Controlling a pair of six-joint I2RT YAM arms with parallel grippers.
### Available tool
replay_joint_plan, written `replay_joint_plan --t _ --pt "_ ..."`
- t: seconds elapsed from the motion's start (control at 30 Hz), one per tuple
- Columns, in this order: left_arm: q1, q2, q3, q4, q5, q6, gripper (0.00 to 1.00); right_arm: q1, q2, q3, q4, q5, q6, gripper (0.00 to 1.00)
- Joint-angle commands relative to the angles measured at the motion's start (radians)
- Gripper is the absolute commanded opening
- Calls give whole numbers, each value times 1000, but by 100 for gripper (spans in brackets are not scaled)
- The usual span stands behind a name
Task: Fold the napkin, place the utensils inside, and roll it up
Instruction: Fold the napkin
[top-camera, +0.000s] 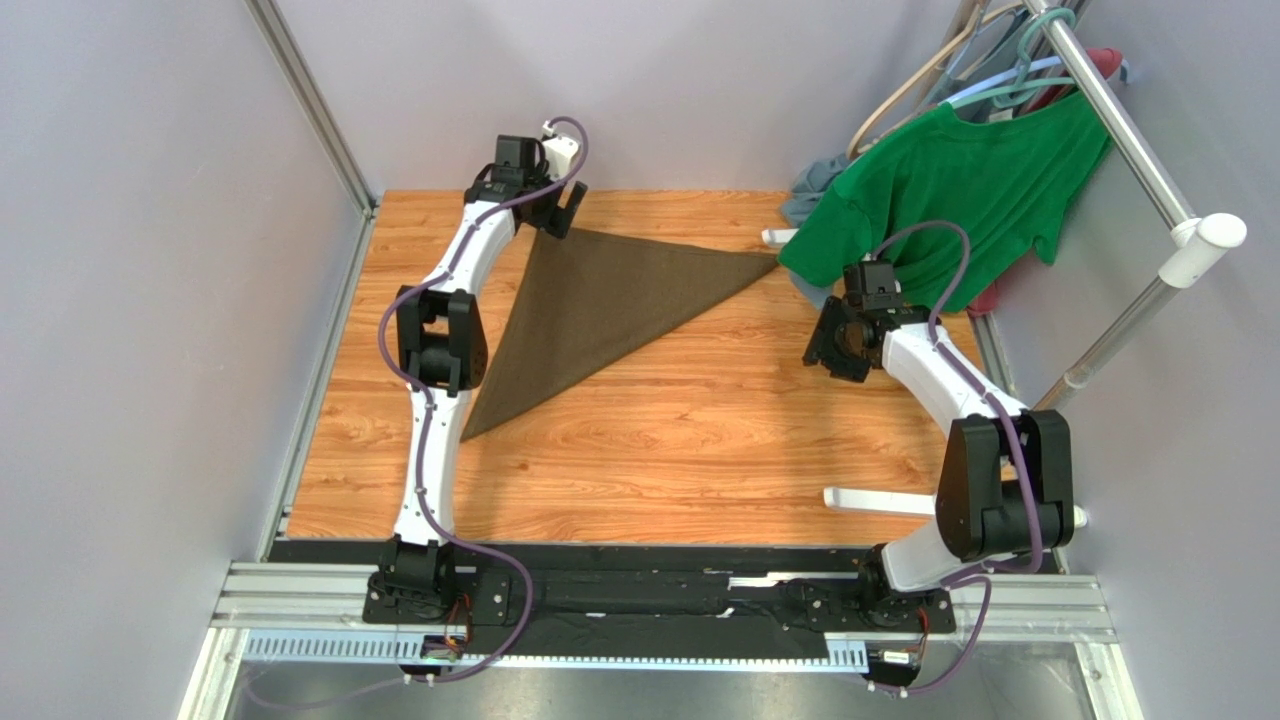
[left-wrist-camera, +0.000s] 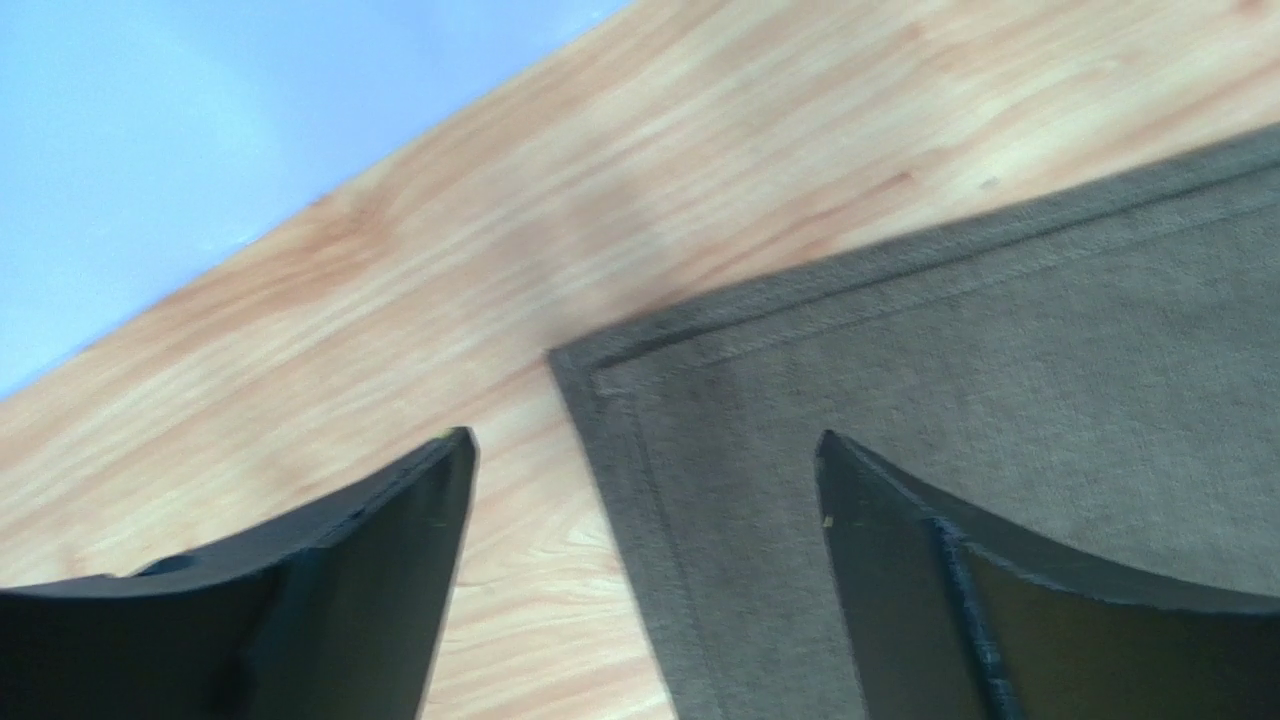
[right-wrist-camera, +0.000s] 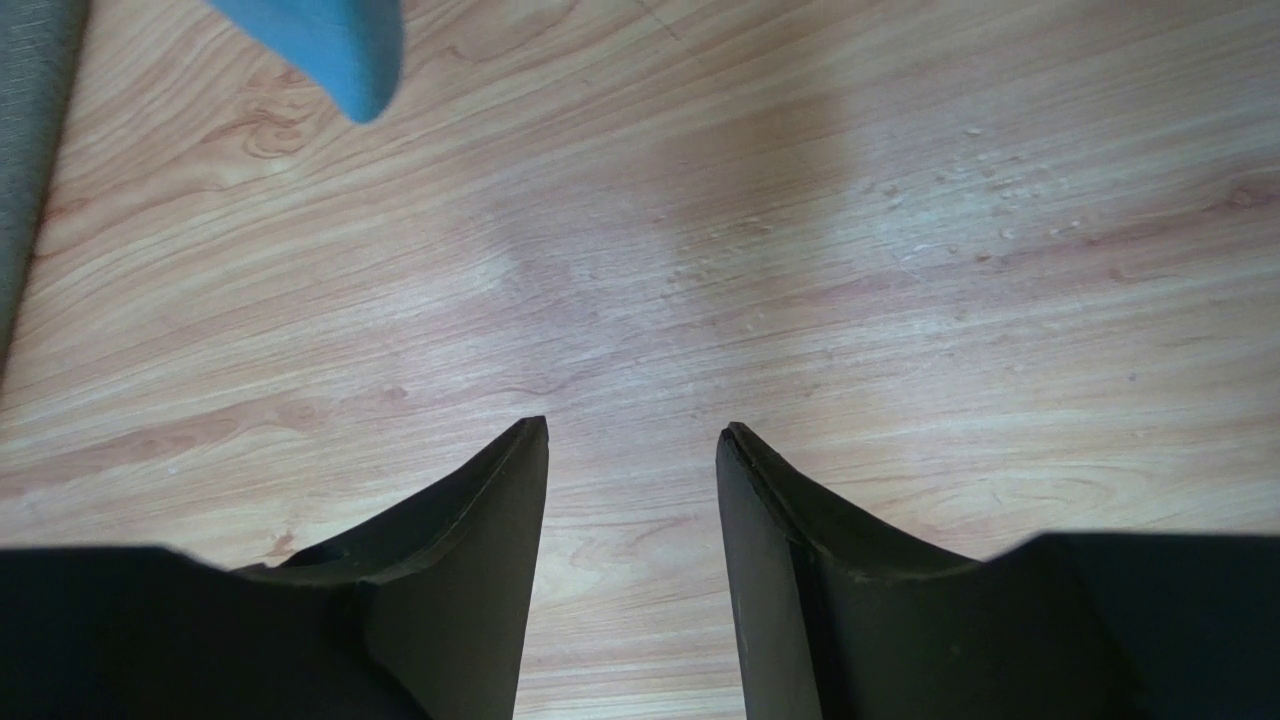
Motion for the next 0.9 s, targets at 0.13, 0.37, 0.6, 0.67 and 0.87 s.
replay_joint_plan --t 0.13,0.37,0.6,0.67,0.87 --pt "10 -198 -76 115 5 -105 99 56 -61 -38 143 -87 75 50" --pt "10 -468 -327 151 64 -315 99 187 -72 -109 347 -142 200 49" --pt "10 -739 -391 -15 125 -470 99 316 54 -120 637 -188 410 46" --pt "10 -809 -414 -85 99 -502 99 350 126 -102 720 -206 475 46" --pt "10 -980 -556 -230 122 -423 99 416 292 -29 826 -185 561 45"
